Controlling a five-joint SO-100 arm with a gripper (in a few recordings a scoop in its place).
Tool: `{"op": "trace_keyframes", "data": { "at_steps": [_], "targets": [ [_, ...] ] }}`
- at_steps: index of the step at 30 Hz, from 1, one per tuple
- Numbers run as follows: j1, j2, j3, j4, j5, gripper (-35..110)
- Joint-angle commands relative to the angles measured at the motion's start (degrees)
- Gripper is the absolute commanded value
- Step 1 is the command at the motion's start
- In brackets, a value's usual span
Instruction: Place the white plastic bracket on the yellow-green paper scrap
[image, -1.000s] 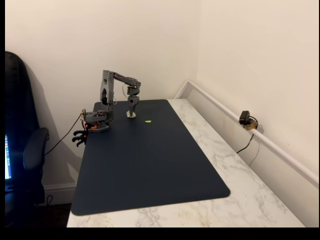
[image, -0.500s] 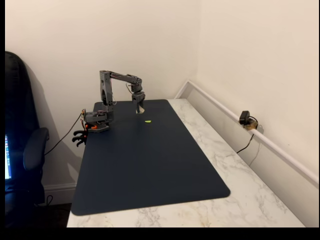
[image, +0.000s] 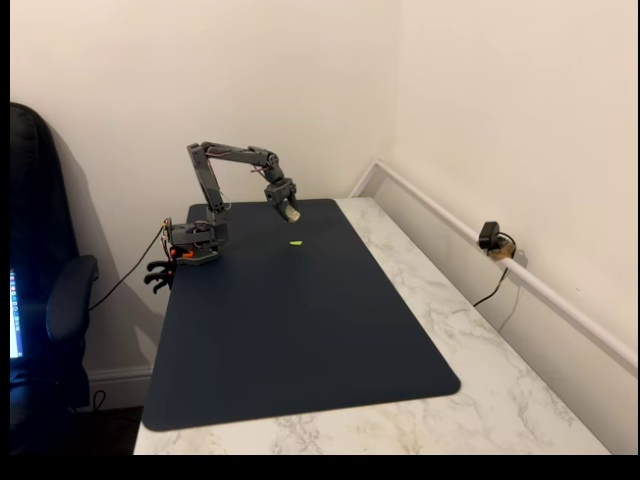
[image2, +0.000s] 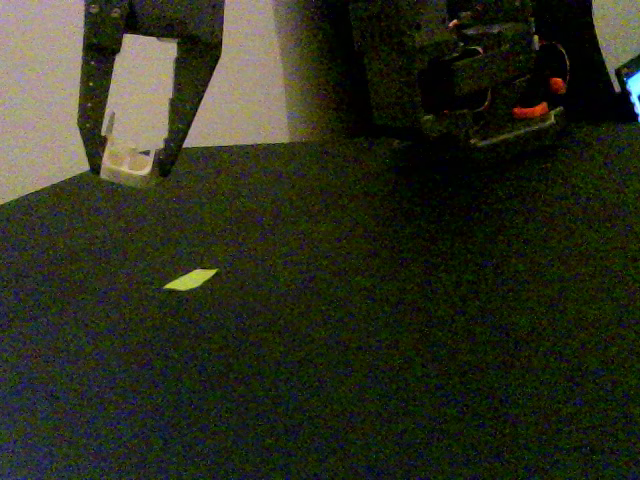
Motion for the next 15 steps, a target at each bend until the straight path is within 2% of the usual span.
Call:
{"op": "trace_keyframes", "data": {
  "at_steps": [1, 15],
  "targets": [
    [-1.6, 1.2, -1.1, -2.0, 0.1, 0],
    [-8.2, -11.3, -6.4, -5.5, 3.0, 0]
  ]
}}
